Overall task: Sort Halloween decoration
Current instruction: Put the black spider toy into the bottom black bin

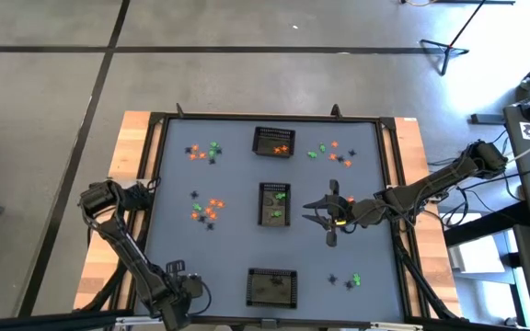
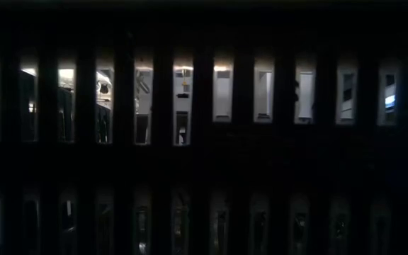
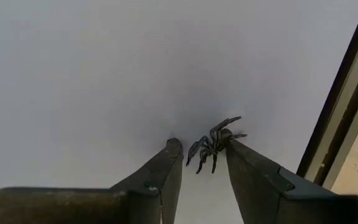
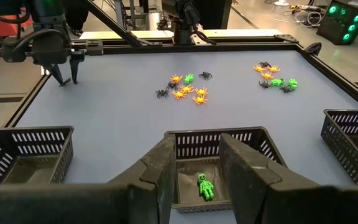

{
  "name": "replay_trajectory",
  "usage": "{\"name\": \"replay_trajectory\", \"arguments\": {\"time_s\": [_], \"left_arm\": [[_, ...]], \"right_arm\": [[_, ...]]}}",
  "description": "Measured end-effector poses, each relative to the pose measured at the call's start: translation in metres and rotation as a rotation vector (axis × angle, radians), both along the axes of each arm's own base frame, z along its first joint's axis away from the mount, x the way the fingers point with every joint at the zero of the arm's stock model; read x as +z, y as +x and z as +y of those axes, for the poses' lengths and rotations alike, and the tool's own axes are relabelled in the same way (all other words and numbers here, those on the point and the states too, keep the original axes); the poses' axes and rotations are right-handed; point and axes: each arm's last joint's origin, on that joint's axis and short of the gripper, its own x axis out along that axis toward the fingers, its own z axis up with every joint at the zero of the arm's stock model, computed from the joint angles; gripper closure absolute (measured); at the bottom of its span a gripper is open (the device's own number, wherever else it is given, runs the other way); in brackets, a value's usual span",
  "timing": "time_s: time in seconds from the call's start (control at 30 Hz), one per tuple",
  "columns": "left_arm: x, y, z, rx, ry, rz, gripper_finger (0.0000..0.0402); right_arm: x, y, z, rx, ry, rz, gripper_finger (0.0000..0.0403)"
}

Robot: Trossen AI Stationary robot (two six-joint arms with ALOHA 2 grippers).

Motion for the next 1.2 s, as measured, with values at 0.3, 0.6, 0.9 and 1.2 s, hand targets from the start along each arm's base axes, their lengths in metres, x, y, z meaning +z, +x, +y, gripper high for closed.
{"name": "replay_trajectory", "arguments": {"time_s": [0.3,0.6,0.9,1.2], "left_arm": [[-0.001,-0.001,0.001,0.0,0.018,0.004,0.0359],[0.012,0.008,0.008,0.012,0.049,0.036,0.0399],[0.081,0.032,0.015,-0.128,0.339,-0.308,0.0401],[0.097,0.082,0.019,-0.264,0.353,-0.709,0.0401]], "right_arm": [[0.0,0.0,0.0,0.0,0.001,0.0,0.0281],[0.0,0.0,0.0,-0.001,0.001,0.0,0.0281],[0.0,0.0,0.0,-0.008,-0.001,-0.003,0.0281],[0.0,0.0,0.0,-0.006,-0.008,-0.001,0.0281]]}}
